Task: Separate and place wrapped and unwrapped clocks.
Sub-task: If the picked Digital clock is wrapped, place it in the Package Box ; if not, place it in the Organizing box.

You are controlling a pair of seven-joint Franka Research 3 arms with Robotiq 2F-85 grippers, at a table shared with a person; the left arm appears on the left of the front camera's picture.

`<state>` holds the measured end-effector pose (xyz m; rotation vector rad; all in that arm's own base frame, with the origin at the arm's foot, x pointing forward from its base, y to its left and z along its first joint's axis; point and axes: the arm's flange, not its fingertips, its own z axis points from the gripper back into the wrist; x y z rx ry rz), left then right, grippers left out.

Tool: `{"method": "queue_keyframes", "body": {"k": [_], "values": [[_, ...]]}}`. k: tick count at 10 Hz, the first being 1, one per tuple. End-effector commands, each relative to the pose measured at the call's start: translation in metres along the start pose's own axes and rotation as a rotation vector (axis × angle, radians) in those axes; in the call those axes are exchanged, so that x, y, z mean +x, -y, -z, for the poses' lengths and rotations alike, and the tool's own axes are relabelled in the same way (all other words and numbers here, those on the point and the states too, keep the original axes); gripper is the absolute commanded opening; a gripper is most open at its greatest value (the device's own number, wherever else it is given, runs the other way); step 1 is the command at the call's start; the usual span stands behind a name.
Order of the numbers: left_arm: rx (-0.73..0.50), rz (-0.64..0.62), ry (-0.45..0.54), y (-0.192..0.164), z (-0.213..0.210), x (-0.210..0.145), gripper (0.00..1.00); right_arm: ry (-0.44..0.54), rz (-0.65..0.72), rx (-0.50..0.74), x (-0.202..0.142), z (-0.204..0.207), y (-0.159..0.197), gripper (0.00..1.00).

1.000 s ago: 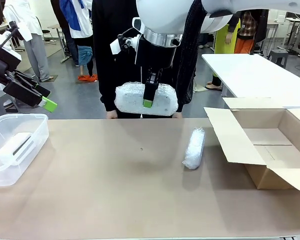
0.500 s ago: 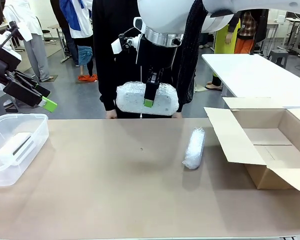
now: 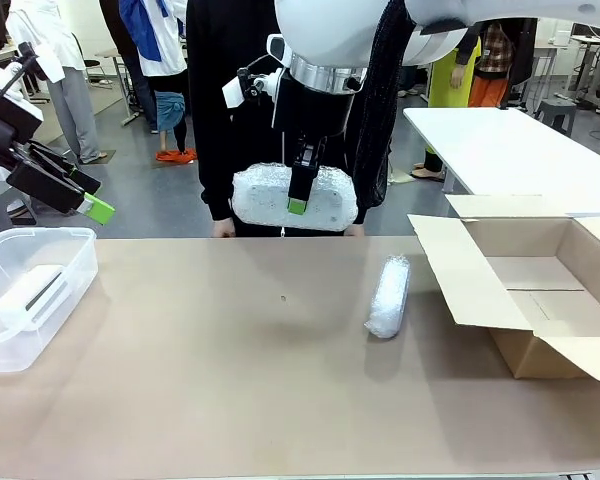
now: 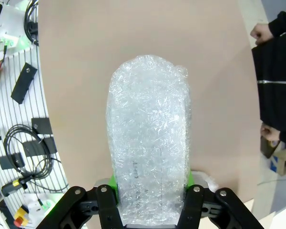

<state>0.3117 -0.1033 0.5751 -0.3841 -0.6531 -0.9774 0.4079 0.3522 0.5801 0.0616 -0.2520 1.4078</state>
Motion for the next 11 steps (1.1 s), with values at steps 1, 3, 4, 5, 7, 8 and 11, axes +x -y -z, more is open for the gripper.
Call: {"method": "queue_keyframes", "body": {"k": [1, 3, 4, 5, 7, 8, 11], "values": [[0.010, -0.002, 0.005, -0.001, 0.001, 0.001, 1.00, 0.004, -0.010, -0.001, -0.002, -0.003, -0.001, 0.07], [0.010, -0.002, 0.005, -0.001, 0.001, 0.001, 1.00, 0.072, 0.171, -0.027, -0.007, -0.018, 0.013, 0.52], [0.010, -0.002, 0.005, -0.001, 0.001, 0.001, 1.00, 0.125, 0.318, -0.101, -0.030, -0.048, 0.028, 0.52], [0.010, -0.002, 0.005, -0.001, 0.001, 0.001, 1.00, 0.177, 0.456, -0.181, -0.064, -0.075, 0.044, 0.52], [0.010, -0.002, 0.005, -0.001, 0.001, 0.001, 1.00, 0.232, 0.789, -0.281, -0.157, -0.109, 0.079, 0.52], [0.010, -0.002, 0.005, -0.001, 0.001, 0.001, 1.00, 0.264, 0.906, -0.264, -0.199, -0.117, 0.087, 0.52], [0.010, -0.002, 0.005, -0.001, 0.001, 0.001, 1.00, 0.232, 1.184, -0.383, -0.301, -0.084, 0.102, 0.52]]}}
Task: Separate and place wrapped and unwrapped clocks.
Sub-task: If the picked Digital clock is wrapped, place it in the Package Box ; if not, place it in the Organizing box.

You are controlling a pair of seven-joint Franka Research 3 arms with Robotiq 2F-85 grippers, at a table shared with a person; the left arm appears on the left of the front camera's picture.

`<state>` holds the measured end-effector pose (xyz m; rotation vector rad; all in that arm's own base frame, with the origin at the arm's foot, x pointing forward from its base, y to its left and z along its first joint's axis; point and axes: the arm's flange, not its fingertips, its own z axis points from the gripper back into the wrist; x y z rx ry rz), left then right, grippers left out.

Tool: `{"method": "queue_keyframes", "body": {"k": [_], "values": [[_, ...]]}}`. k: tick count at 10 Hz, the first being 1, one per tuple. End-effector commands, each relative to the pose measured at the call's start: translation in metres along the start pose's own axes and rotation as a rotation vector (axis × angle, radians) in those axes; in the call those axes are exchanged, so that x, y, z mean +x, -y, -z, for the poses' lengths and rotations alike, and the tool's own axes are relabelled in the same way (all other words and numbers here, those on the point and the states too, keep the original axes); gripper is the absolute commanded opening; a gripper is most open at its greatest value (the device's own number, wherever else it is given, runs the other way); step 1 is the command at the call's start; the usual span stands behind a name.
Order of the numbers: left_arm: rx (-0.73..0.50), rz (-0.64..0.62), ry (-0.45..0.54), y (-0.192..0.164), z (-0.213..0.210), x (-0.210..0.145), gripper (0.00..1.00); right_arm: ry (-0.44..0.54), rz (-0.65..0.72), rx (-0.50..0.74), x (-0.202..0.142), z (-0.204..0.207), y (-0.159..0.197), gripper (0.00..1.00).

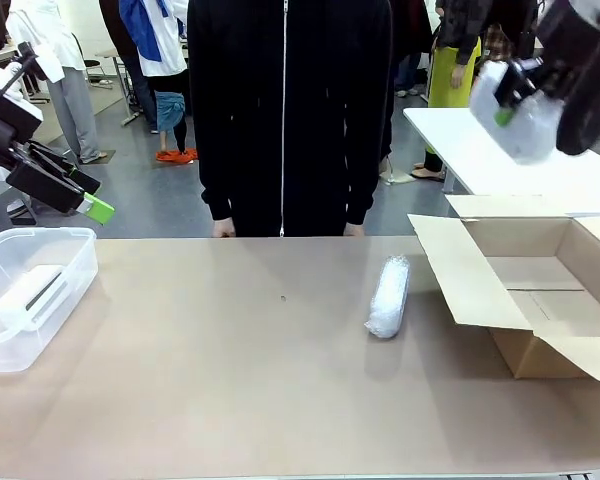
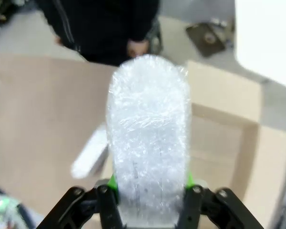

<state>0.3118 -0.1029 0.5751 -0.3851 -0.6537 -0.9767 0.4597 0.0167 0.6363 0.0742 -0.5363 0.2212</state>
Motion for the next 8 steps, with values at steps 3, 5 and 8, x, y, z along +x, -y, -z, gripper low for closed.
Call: {"method": "queue_keyframes", "body": {"k": [3, 5, 8], "values": [[0.010, -0.001, 0.004, -0.001, 0.001, 0.001, 1.00, -0.046, 0.142, -0.090, -0.059, 0.081, 0.036, 0.52], [0.010, -0.001, 0.004, -0.001, 0.001, 0.001, 1.00, -0.105, 0.123, -0.022, -0.081, 0.111, 0.059, 0.52], [0.010, -0.001, 0.004, -0.001, 0.001, 0.001, 1.00, -0.162, 0.135, -0.004, -0.108, 0.162, 0.072, 0.52]]}}
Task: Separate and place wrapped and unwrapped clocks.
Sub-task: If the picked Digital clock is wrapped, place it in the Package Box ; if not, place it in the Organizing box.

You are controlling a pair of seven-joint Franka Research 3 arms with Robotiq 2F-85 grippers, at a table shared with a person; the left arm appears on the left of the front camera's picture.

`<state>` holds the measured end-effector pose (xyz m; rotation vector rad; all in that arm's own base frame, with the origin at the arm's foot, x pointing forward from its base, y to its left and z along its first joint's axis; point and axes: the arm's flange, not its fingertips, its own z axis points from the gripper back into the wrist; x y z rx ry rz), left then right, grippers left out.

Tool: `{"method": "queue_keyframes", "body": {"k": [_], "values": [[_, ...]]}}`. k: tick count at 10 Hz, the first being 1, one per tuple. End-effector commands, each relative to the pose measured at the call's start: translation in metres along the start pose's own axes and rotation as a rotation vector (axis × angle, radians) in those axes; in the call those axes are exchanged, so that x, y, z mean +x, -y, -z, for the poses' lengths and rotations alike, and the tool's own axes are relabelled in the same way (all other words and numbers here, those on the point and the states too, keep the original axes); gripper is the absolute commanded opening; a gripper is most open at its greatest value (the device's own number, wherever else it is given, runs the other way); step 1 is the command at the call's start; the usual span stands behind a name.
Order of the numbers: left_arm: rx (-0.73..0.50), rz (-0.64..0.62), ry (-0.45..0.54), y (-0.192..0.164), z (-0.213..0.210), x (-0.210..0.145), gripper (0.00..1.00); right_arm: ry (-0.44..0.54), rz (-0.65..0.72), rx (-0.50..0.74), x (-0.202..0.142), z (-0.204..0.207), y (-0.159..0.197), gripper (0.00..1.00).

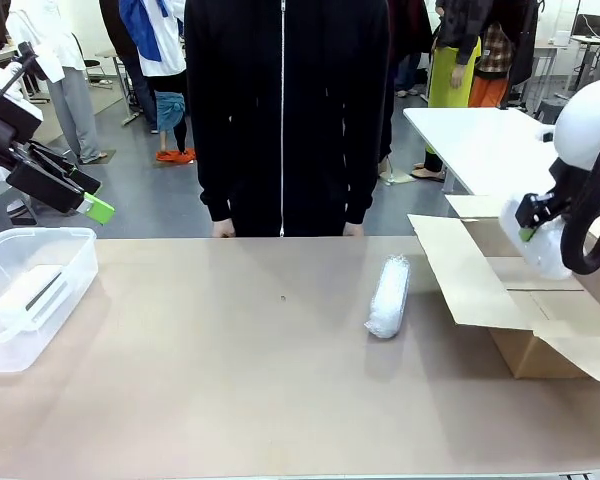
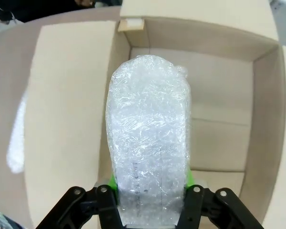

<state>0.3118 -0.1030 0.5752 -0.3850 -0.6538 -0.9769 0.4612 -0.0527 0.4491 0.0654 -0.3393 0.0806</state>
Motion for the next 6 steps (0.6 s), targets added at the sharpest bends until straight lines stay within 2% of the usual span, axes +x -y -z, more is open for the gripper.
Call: {"method": "queue_keyframes", "body": {"k": [1, 4, 6], "values": [[0.010, -0.001, 0.004, -0.001, 0.001, 0.001, 1.00, 0.022, 0.002, 0.062, -0.002, 0.021, 0.001, 0.52], [0.010, -0.001, 0.004, -0.001, 0.001, 0.001, 1.00, 0.004, 0.053, 0.033, -0.024, 0.059, -0.004, 0.52], [0.010, -0.001, 0.004, -0.001, 0.001, 0.001, 1.00, -0.018, 0.072, -0.002, -0.034, 0.070, -0.003, 0.52]]}}
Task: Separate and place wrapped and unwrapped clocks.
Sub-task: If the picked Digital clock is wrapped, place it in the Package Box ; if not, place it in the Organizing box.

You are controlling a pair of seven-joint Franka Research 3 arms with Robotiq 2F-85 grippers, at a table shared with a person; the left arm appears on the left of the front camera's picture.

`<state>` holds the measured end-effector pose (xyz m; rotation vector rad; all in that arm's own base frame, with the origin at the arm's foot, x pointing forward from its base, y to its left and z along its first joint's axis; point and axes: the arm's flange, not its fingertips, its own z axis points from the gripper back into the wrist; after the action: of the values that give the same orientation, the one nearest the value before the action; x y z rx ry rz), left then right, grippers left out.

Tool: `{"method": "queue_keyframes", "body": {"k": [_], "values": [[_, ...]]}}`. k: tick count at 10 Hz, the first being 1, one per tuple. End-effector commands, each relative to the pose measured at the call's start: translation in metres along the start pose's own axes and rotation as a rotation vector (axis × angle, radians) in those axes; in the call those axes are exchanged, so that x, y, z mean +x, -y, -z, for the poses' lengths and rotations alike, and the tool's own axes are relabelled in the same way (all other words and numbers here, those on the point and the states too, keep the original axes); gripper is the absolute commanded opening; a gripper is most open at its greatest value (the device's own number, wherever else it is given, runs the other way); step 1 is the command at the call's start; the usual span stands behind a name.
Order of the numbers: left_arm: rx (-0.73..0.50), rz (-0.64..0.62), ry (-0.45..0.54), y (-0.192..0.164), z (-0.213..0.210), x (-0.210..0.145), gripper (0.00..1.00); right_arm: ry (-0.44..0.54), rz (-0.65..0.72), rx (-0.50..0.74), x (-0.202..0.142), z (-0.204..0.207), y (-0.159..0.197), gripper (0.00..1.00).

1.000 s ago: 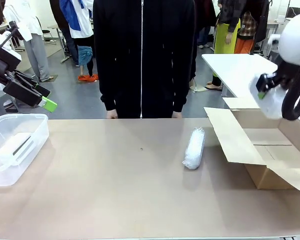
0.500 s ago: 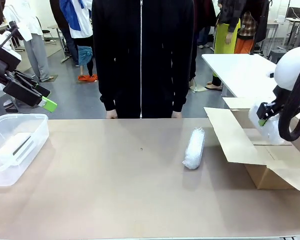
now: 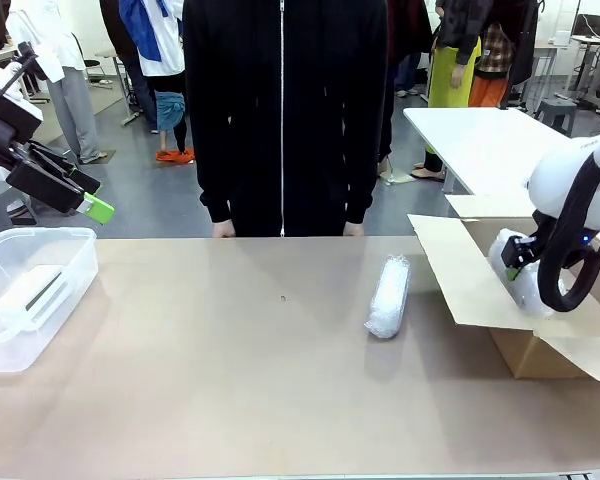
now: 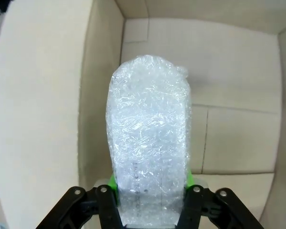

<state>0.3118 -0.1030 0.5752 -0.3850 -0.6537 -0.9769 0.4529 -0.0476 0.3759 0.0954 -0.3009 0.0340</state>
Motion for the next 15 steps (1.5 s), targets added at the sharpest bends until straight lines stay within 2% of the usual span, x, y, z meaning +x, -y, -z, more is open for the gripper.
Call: {"method": "queue_keyframes", "body": {"k": [1, 8, 10, 12, 15], "values": [[0.010, -0.001, 0.004, -0.001, 0.001, 0.001, 1.00, -0.016, 0.029, -0.024, -0.002, 0.005, 0.001, 1.00], [0.010, -0.001, 0.004, -0.001, 0.001, 0.001, 1.00, -0.031, 0.022, -0.025, 0.015, -0.026, 0.006, 1.00], [0.010, -0.001, 0.004, -0.001, 0.001, 0.001, 1.00, 0.017, -0.004, 0.004, 0.022, -0.068, 0.004, 1.00], [0.010, -0.001, 0.004, -0.001, 0.001, 0.001, 1.00, 0.031, -0.029, -0.022, 0.028, -0.131, -0.006, 1.00], [0.010, -0.001, 0.004, -0.001, 0.001, 0.001, 1.00, -0.023, 0.006, -0.045, 0.024, -0.214, -0.037, 1.00]]}}
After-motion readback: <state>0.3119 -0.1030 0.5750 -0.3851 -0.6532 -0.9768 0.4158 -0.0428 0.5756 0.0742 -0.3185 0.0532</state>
